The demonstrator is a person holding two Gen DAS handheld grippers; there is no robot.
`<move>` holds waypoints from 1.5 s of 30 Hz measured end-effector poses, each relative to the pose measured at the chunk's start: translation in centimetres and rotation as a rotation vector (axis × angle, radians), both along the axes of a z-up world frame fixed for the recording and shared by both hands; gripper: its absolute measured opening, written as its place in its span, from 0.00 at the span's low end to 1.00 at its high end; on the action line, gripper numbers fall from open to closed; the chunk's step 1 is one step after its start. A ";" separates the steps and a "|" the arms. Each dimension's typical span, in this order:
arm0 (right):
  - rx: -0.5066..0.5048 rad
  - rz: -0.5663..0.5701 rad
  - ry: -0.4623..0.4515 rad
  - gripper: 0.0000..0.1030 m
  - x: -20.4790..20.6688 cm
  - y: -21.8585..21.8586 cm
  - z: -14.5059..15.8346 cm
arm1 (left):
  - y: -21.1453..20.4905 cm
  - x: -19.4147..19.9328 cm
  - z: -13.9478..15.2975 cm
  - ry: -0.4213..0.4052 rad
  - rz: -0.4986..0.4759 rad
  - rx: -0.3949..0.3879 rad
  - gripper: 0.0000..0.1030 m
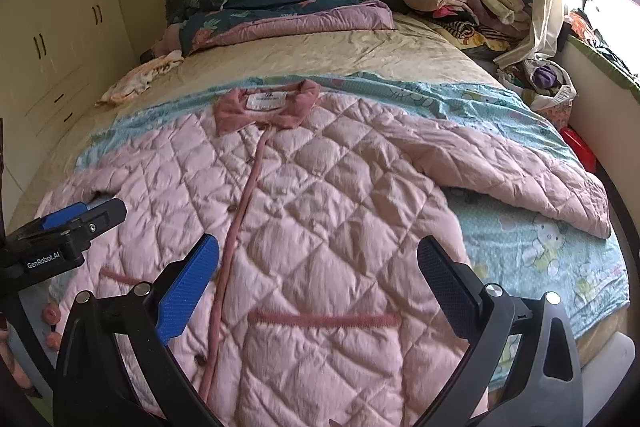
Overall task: Fold large clothes
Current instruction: 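Reach the right tool to the jacket sleeve cuff and grasp it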
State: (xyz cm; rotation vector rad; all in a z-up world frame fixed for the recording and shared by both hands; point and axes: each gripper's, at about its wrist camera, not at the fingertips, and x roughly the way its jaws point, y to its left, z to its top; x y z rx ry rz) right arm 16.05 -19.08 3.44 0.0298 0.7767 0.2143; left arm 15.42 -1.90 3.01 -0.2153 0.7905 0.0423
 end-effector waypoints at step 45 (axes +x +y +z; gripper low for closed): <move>0.153 -0.599 0.185 0.96 13.0 -24.1 -9.0 | -7.0 16.4 -4.6 0.111 -0.119 -0.012 0.92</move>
